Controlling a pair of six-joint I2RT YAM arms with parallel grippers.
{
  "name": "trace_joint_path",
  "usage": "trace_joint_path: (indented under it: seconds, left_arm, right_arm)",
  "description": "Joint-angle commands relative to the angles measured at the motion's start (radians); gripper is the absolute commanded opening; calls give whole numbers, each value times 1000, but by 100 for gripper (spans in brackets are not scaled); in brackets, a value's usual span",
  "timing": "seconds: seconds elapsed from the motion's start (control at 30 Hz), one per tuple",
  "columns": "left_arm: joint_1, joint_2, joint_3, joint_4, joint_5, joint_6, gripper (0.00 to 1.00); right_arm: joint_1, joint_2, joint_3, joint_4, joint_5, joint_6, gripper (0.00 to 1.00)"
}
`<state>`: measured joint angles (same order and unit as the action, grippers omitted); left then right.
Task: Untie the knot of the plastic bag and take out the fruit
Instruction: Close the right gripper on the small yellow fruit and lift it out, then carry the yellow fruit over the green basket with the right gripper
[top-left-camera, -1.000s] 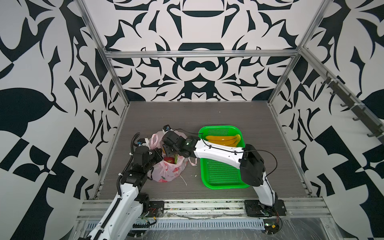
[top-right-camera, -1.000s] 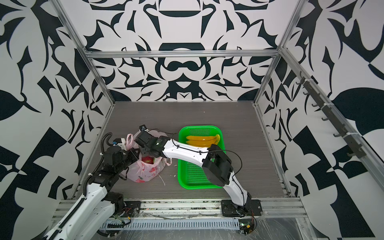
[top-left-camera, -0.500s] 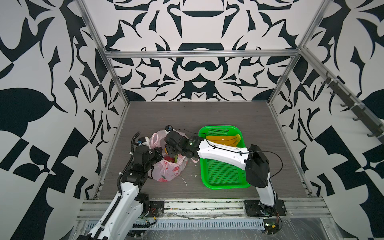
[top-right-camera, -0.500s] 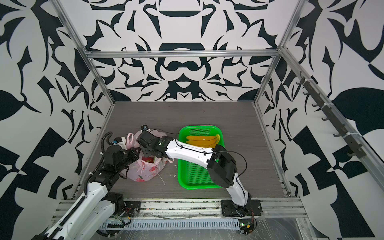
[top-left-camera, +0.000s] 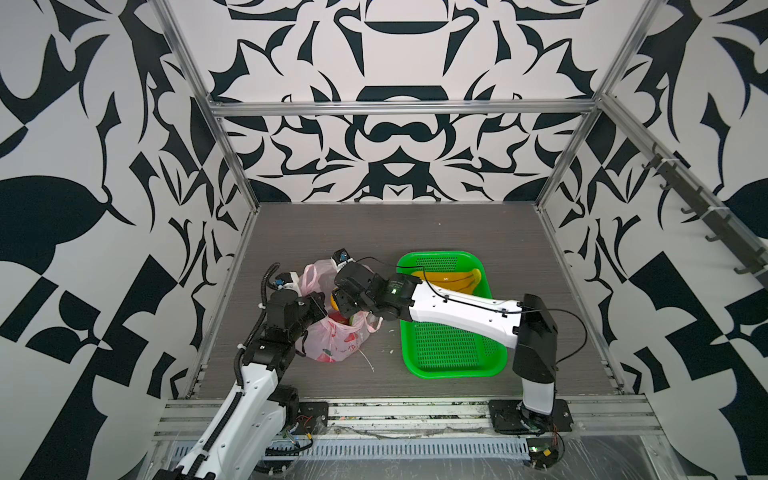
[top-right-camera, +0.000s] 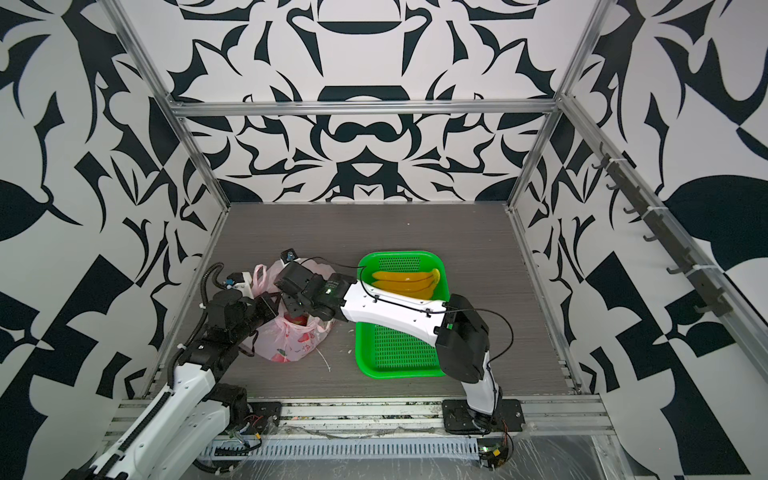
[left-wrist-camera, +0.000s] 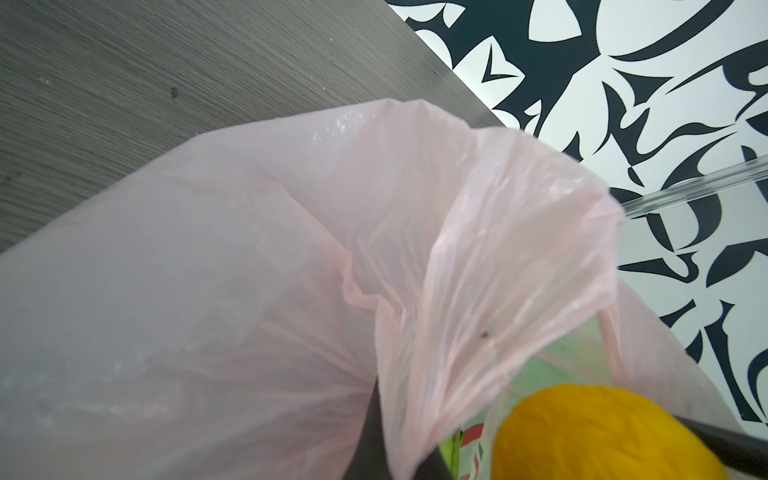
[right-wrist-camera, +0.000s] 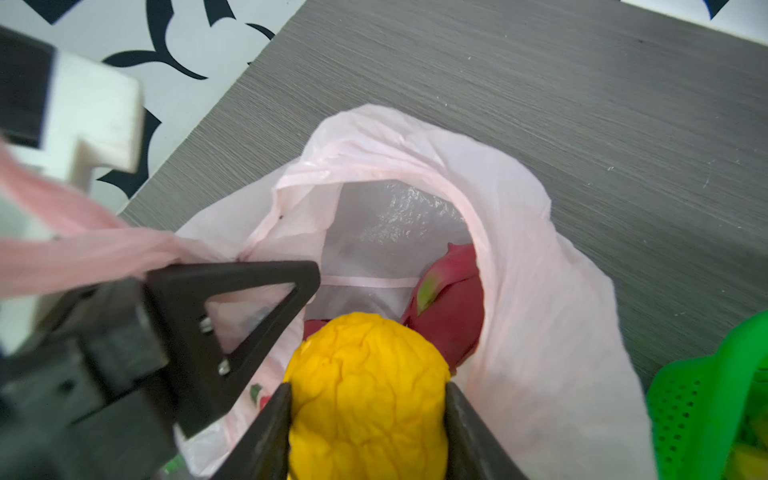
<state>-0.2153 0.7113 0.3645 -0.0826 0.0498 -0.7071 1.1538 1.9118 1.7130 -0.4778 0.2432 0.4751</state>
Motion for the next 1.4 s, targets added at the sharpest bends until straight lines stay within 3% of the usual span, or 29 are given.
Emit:
trace_joint_path:
  seconds: [0.0,0.67,1.37]
  left_arm:
    - [1,0,33,29,11,1,0]
    - [3,-21,33,21,25,0,0]
    - [2,-23,34,12,18,2,0]
  right_arm:
    - [5,-79,-6,3,11,-12,40]
    - [-23,-168,5,28,63,-71,37]
    - [-251,-299,-157,41,81,-107,35]
